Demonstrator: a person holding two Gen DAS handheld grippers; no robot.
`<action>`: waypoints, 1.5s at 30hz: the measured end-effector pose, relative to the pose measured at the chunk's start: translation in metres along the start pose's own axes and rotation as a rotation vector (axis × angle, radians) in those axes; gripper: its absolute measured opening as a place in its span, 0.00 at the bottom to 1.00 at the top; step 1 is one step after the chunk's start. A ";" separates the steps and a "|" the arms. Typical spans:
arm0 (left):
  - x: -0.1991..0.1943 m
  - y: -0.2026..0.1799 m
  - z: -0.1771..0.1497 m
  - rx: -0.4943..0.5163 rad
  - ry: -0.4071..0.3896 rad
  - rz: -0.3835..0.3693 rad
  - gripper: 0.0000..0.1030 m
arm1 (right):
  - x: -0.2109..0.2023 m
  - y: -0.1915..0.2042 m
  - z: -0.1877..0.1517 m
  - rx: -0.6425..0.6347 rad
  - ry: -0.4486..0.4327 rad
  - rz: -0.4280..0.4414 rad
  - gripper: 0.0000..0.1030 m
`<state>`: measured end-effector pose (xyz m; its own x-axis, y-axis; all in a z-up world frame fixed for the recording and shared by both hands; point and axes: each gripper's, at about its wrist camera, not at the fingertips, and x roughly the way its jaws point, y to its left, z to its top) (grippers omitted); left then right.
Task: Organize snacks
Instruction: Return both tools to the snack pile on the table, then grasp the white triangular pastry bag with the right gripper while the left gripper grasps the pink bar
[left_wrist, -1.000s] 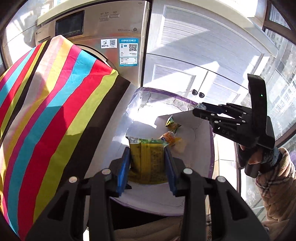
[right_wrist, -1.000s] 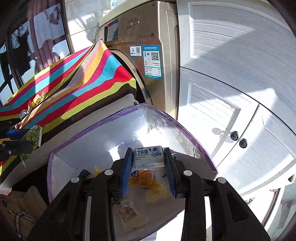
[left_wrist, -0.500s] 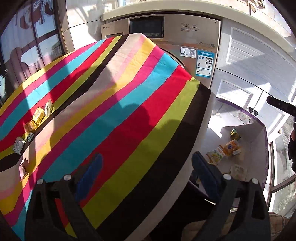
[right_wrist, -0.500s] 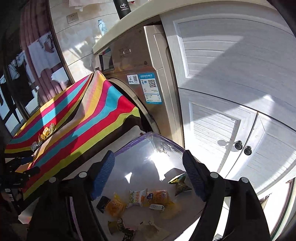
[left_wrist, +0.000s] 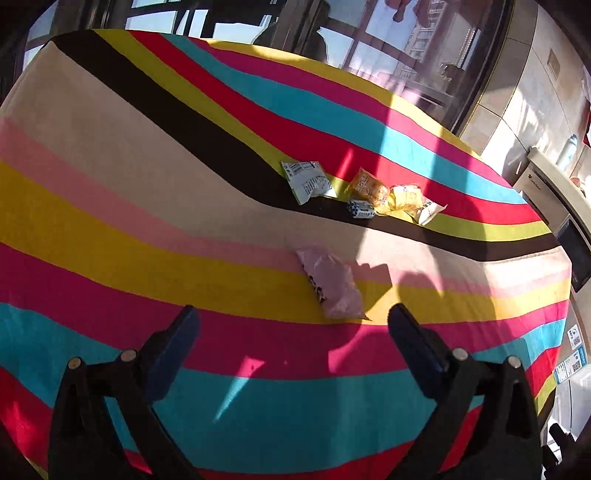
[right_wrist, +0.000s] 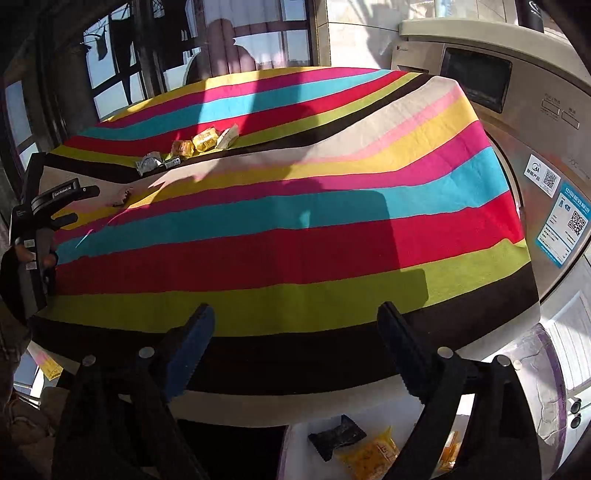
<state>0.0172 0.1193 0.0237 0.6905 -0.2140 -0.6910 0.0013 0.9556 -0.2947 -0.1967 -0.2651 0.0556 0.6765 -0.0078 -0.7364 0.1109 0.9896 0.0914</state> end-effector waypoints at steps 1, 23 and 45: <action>0.004 0.004 0.001 -0.016 -0.005 -0.004 0.98 | 0.013 0.004 0.014 0.009 0.008 0.025 0.84; 0.011 0.002 -0.017 -0.042 -0.022 -0.093 0.98 | 0.323 0.125 0.266 -0.166 0.153 -0.035 0.84; 0.018 -0.002 -0.014 -0.019 0.017 -0.103 0.98 | 0.164 0.094 0.133 -0.111 0.092 0.236 0.46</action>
<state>0.0193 0.1105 0.0029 0.6747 -0.3143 -0.6678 0.0575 0.9244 -0.3769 0.0215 -0.1925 0.0323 0.6044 0.2331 -0.7618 -0.1263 0.9722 0.1973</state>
